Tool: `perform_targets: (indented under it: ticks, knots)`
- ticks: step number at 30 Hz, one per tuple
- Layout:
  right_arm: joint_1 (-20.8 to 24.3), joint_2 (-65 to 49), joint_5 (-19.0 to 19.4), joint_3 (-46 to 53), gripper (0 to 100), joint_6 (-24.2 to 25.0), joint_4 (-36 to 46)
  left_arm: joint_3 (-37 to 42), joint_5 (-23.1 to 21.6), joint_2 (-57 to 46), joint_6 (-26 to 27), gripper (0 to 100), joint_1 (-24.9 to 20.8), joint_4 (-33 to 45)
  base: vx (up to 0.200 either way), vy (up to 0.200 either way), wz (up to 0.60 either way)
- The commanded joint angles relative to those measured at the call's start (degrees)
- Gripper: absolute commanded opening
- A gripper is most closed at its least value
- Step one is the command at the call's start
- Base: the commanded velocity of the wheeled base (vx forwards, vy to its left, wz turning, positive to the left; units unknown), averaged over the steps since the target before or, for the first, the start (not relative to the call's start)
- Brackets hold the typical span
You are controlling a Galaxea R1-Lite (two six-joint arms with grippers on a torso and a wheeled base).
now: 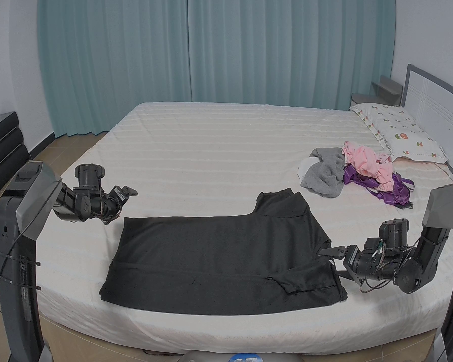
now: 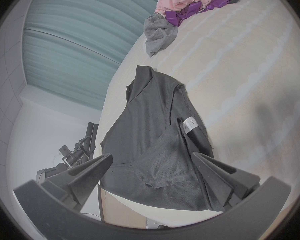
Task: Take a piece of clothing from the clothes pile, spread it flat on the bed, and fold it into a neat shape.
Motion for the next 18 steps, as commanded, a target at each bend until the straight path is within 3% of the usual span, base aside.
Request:
perform_targets:
  ticks: [1,9,18]
  knots:
    - [0.7,1.5,-0.1,1.4,100,-0.1,-2.1,-2.3,0.5,5.2,0.2,100,0.0,-1.8,0.000,0.000,0.00]
    - [0.8,3.7,-0.1,3.9,100,0.0,-9.2,-1.0,1.1,5.6,0.2,100,-0.3,-4.2,0.000,0.000,0.00]
    - [0.8,3.9,-0.1,3.9,100,-0.1,-9.4,-1.3,0.7,6.2,-0.1,100,-0.1,-4.2,0.000,0.000,0.00]
